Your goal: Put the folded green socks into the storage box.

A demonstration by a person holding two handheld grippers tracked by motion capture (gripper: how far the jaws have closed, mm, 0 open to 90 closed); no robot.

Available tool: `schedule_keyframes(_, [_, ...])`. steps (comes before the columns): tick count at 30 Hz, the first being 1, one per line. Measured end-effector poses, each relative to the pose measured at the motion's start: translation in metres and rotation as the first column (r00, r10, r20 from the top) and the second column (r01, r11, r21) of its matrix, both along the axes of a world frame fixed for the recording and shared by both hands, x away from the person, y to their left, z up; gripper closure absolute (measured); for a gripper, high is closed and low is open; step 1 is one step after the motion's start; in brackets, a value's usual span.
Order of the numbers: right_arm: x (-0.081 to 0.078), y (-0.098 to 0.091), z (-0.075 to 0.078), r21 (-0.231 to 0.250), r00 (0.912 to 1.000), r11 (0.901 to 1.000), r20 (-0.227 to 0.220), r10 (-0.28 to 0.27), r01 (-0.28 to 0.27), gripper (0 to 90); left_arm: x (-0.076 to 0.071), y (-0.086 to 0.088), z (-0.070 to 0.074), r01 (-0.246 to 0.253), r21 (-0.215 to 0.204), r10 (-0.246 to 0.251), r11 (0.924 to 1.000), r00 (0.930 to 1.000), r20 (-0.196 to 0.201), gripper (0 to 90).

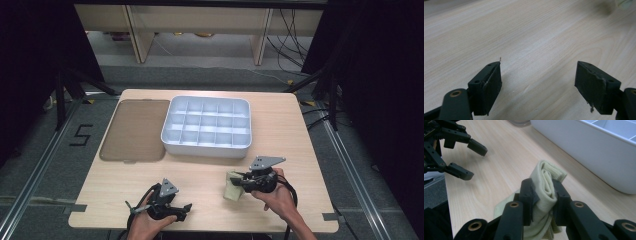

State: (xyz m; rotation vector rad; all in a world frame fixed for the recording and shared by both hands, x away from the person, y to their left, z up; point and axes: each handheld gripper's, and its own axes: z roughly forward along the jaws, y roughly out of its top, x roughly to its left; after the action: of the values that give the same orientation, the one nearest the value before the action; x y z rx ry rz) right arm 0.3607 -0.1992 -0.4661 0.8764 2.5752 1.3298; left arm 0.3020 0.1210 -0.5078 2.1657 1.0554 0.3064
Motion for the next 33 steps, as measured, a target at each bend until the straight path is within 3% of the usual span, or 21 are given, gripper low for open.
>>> schedule_keyframes(7, [0.004, -0.004, 0.007, -0.008, 0.9994, 0.9997, 0.024, -0.024, 0.024, 74.2, 0.0, 0.003, 0.0, -0.011, -0.008, 0.01, 0.9999, 0.9999, -0.007, 21.0])
schedule_keyframes(9, [0.003, -0.004, 0.009, -0.001, 0.9993, 0.9993, 0.012, -0.037, 0.037, 74.2, 0.0, 0.003, 0.0, -0.008, -0.004, 0.008, 1.0, 1.0, -0.004, 20.9])
schedule_keyframes(10, [0.006, -0.006, 0.01, -0.009, 0.9987, 0.9994, 0.039, -0.032, 0.033, 74.2, 0.0, 0.003, 0.0, -0.008, -0.004, 0.008, 1.0, 1.0, -0.004, 21.0])
schedule_keyframes(12, [0.007, -0.006, 0.011, -0.003, 0.9982, 0.9991, 0.042, -0.042, 0.042, 74.2, 0.0, 0.003, 0.0, -0.001, 0.014, 0.001, 0.9999, 1.0, -0.004, 21.0])
schedule_keyframes(13, [0.006, -0.006, 0.012, -0.001, 0.9986, 0.9987, 0.016, -0.05, 0.05, 74.2, 0.0, 0.003, 0.0, -0.002, 0.015, 0.002, 0.9999, 1.0, -0.005, 21.0])
schedule_keyframes(14, [0.007, -0.007, 0.012, 0.002, 0.9982, 0.9986, 0.027, -0.054, 0.054, 74.2, 0.0, 0.003, 0.0, -0.003, 0.013, 0.003, 0.9999, 1.0, -0.005, 21.0])
schedule_keyframes(17, [0.01, -0.008, 0.012, -0.004, 0.9975, 0.9987, 0.049, -0.05, 0.051, 74.2, 0.0, 0.004, 0.001, -0.002, 0.015, 0.002, 0.9999, 1.0, 0.0, 21.0])
schedule_keyframes(18, [0.008, -0.008, 0.014, -0.003, 0.9981, 0.9983, 0.018, -0.059, 0.059, 74.2, 0.001, 0.005, 0.001, 0.001, 0.023, -0.002, 0.9997, 1.0, 0.004, 21.0])
schedule_keyframes(19, [0.009, -0.009, 0.015, 0.001, 0.9982, 0.9984, 0.021, -0.056, 0.056, 74.2, 0.001, 0.005, 0.001, 0.002, 0.023, -0.002, 0.9997, 1.0, 0.004, 20.9])
schedule_keyframes(21, [0.011, -0.009, 0.016, -0.003, 0.9969, 0.9985, 0.057, -0.054, 0.054, 74.2, 0.0, 0.005, 0.001, -0.001, 0.022, 0.001, 0.9998, 1.0, 0.001, 20.9])
schedule_keyframes(26, [0.01, -0.008, 0.02, 0.003, 0.997, 0.9978, 0.04, -0.066, 0.066, 74.2, 0.0, 0.003, 0.001, 0.003, 0.019, -0.003, 0.9998, 1.0, -0.006, 20.9])
schedule_keyframes(27, [0.012, -0.008, 0.02, 0.0, 0.9964, 0.9984, 0.062, -0.057, 0.057, 74.2, 0.0, 0.003, 0.0, -0.001, 0.017, 0.001, 0.9999, 1.0, -0.007, 20.9])
schedule_keyframes(28, [0.011, -0.007, 0.021, 0.0, 0.9974, 0.9983, 0.043, -0.059, 0.059, 74.2, 0.0, 0.002, 0.0, -0.002, 0.014, 0.002, 0.9999, 1.0, -0.004, 21.0])
schedule_keyframes(29, [0.013, -0.008, 0.021, 0.003, 0.9973, 0.9993, 0.064, -0.037, 0.037, 74.2, 0.0, 0.003, 0.001, 0.003, 0.023, -0.003, 0.9997, 1.0, 0.001, 21.0])
schedule_keyframes(33, [0.013, -0.008, 0.023, 0.012, 0.9952, 0.9977, 0.072, -0.067, 0.066, 74.2, 0.0, 0.003, 0.001, -0.001, 0.015, 0.001, 0.9999, 1.0, -0.002, 21.0])
